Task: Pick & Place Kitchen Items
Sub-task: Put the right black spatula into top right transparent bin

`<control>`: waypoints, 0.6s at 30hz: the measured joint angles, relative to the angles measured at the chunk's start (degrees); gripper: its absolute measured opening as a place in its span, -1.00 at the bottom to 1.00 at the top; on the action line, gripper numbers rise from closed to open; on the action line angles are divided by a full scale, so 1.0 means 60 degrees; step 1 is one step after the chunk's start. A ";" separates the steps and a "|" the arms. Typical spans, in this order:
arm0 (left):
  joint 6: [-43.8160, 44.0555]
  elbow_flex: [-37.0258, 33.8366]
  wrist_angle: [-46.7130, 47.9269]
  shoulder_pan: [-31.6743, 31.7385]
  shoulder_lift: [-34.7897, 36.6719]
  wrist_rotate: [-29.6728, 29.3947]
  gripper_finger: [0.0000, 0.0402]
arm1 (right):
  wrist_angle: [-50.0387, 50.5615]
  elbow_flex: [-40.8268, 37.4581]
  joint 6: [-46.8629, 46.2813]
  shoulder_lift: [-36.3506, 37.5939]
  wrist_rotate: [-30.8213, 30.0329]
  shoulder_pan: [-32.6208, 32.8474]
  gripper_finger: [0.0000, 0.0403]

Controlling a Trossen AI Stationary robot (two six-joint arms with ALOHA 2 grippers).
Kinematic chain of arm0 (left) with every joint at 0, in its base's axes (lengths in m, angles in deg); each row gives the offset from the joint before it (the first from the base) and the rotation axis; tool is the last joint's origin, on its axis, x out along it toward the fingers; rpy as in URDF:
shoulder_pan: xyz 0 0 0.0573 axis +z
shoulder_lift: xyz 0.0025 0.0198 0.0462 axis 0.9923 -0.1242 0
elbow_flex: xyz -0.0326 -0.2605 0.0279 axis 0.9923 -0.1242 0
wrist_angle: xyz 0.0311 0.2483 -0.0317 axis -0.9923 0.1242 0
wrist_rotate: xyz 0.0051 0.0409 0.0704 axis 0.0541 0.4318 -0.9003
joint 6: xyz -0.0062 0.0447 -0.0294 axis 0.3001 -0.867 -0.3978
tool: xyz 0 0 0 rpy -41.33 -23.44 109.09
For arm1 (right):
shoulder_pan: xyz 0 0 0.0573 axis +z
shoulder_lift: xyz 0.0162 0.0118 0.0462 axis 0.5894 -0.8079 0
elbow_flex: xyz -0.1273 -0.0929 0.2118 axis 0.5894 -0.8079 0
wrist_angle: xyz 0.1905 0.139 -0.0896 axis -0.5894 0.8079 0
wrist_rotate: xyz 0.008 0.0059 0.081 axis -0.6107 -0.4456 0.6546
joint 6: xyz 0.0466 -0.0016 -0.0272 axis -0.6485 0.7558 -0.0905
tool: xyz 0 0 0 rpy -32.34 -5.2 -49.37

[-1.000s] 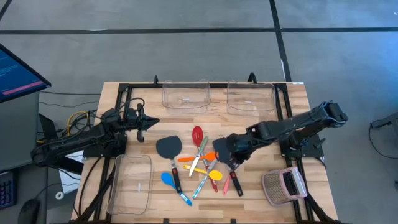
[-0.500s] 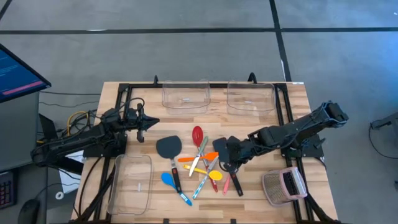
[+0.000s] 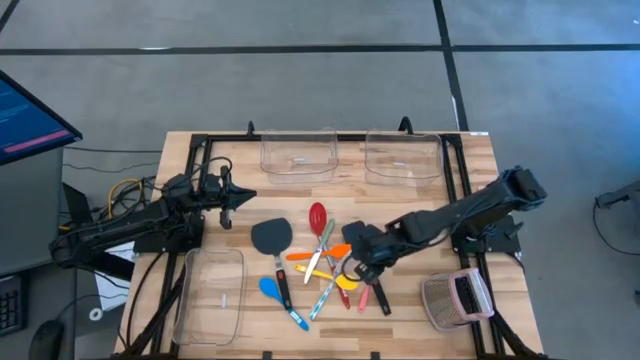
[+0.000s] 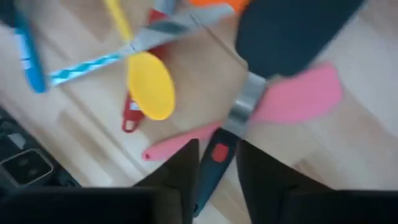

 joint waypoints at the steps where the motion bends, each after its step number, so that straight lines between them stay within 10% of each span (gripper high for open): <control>1: 0.0000 0.0002 -0.0001 0.0003 0.0000 0.0000 -0.96 | 0.0110 0.0005 -0.0155 -0.0166 0.0249 -0.0043 -0.41; 18: 0.0001 0.0001 0.0004 0.0003 0.0000 -0.0046 -0.96 | 0.0070 0.0009 -0.0398 -0.1293 0.1018 -0.0017 0.16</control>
